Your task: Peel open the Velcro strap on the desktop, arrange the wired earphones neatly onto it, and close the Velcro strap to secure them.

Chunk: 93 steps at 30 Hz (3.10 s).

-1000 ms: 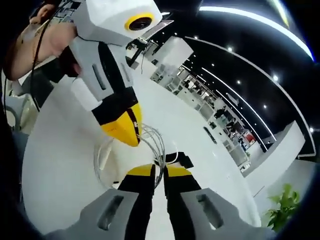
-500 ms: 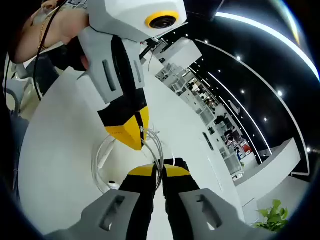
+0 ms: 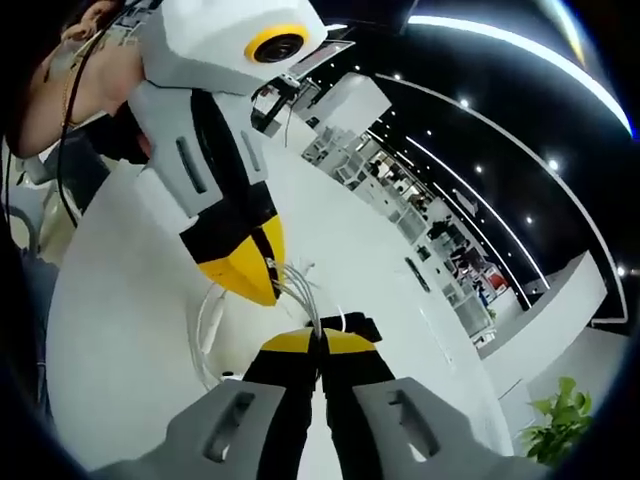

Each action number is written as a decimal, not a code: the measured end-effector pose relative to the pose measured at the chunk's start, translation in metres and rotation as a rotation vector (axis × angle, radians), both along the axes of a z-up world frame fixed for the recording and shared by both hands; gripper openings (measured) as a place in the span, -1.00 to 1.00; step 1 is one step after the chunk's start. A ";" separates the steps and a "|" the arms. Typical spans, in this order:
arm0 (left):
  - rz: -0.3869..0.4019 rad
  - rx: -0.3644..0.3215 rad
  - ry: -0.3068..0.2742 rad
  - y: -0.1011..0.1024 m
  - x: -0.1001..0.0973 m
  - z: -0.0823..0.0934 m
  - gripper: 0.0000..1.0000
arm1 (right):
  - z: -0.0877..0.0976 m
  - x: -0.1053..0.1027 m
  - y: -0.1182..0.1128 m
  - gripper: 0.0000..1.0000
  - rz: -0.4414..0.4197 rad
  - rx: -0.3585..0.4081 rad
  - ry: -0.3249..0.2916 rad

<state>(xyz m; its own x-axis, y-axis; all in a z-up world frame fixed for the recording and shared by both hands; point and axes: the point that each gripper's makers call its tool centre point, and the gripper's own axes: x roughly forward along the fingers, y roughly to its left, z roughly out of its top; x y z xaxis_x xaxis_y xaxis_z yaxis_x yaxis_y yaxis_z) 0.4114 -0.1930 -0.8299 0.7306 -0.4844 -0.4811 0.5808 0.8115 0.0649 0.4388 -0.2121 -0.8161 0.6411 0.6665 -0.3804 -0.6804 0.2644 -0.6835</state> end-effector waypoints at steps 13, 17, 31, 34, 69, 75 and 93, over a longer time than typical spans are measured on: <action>-0.018 0.015 -0.089 0.000 0.000 0.004 -0.62 | 0.004 0.002 -0.007 -0.93 -0.029 0.044 0.003; -0.024 0.014 -0.122 0.004 -0.005 0.009 -0.53 | 0.005 0.003 -0.009 -0.93 -0.034 0.041 -0.006; -0.050 0.167 -0.284 0.036 0.002 0.012 -0.42 | 0.014 0.006 -0.021 -0.93 -0.053 0.072 -0.007; -0.041 0.196 -0.285 0.043 0.005 0.005 -0.42 | 0.015 0.007 -0.028 -0.93 -0.068 0.075 -0.006; -0.167 0.211 -0.280 0.000 0.028 -0.021 -0.68 | 0.019 0.006 -0.040 -0.93 -0.098 0.105 -0.001; -0.172 0.206 -0.279 0.000 0.027 -0.021 -0.73 | 0.020 0.007 -0.042 -0.93 -0.102 0.111 0.002; -0.150 0.176 -0.273 0.001 0.030 -0.019 -0.87 | 0.020 0.009 -0.044 -0.92 -0.113 0.110 0.003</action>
<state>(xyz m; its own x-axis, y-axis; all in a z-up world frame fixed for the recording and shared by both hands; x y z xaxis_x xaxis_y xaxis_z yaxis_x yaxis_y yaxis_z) 0.4419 -0.1925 -0.8490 0.7708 -0.5233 -0.3634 0.6346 0.6808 0.3657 0.4480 -0.2557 -0.7963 0.7135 0.6278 -0.3111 -0.6439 0.4123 -0.6445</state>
